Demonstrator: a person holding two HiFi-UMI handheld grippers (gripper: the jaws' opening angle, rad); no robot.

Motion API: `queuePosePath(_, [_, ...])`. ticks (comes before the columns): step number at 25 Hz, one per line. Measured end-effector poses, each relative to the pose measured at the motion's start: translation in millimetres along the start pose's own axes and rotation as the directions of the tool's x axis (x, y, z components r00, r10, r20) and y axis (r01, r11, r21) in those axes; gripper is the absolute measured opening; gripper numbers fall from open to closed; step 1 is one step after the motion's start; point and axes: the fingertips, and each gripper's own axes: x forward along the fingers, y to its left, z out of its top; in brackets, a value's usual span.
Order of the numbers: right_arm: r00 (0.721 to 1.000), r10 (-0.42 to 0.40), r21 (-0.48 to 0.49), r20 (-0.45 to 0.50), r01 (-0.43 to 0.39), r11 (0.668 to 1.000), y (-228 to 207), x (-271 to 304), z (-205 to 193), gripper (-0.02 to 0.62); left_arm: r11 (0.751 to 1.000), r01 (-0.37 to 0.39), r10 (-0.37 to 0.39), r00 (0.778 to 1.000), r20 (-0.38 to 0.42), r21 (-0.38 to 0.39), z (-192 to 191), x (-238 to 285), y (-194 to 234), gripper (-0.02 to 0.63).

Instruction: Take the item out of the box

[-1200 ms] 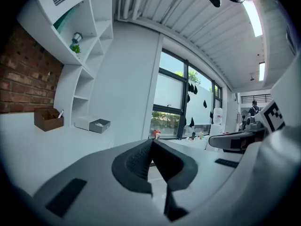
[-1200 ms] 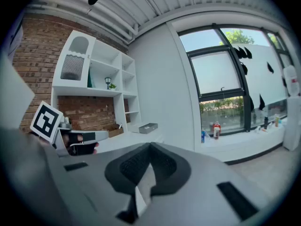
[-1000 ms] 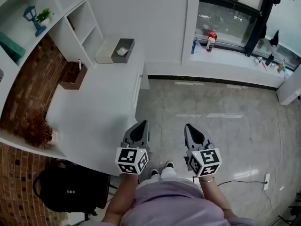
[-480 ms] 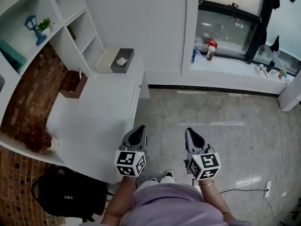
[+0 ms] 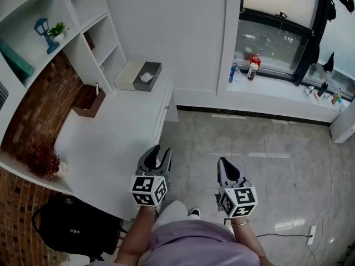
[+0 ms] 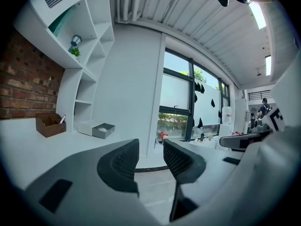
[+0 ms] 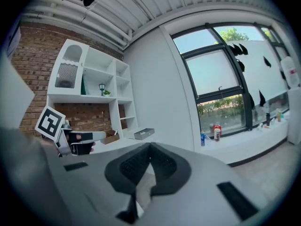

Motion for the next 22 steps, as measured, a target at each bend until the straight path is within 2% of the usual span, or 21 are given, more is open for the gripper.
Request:
queuePosePath(3, [1.000,-0.007,0.013,-0.012,0.007,1.000,-4,7,-4,0.003,1.000,-0.012,0.012,1.000,-0.020,0.006,-3,7,7,0.169])
queuePosePath(11, [1.000,-0.003,0.009,-0.022,0.003,1.000,-10,53,1,0.003,1.000,-0.006,0.006,1.000,-0.025,0.004,2,53,35,0.190])
queuePosePath(22, [0.999,-0.018,0.003,-0.046,0.018,1.000,-37,172,25,0.003,0.999,-0.034,0.034,0.999,-0.017,0.010,29,161,108,0.198])
